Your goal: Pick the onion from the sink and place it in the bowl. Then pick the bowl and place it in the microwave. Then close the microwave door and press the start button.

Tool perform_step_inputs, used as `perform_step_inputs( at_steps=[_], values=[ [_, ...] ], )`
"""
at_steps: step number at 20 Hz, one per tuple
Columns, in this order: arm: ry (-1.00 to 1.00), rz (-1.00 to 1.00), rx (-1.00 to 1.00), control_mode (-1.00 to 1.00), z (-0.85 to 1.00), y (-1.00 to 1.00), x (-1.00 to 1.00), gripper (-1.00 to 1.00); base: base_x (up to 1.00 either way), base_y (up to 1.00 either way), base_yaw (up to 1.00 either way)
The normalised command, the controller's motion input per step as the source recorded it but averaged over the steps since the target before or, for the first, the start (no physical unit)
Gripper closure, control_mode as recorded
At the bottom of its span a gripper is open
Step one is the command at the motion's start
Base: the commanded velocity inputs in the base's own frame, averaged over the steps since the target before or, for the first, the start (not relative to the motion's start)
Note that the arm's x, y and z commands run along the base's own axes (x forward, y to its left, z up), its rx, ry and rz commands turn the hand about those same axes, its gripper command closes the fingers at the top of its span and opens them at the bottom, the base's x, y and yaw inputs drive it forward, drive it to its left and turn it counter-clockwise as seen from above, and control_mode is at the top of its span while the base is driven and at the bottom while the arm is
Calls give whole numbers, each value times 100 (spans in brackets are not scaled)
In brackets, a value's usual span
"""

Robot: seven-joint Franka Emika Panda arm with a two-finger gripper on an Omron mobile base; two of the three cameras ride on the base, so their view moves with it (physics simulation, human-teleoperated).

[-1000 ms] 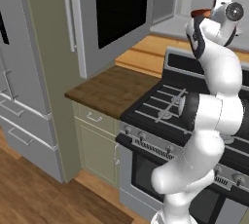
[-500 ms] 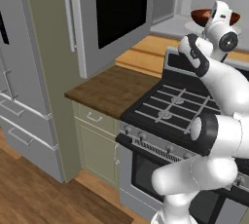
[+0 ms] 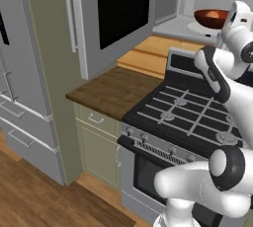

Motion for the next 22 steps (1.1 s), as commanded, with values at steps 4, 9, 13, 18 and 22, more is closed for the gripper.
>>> perform_step_inputs(
  at_steps=[4,9,13,18,22],
  values=[
    [2,0,0,-100,11,29,-100,-100,0,0,0],
    [2,0,0,-100,21,58,-100,-100,0,0,0],
    [12,0,0,-100,10,58,-97,-100,0,0,0],
    [3,0,2,-100,1,59,-100,-100,0,0,0],
    [0,-1,5,-100,0,88,-87,-100,0,0,0]
  ],
)
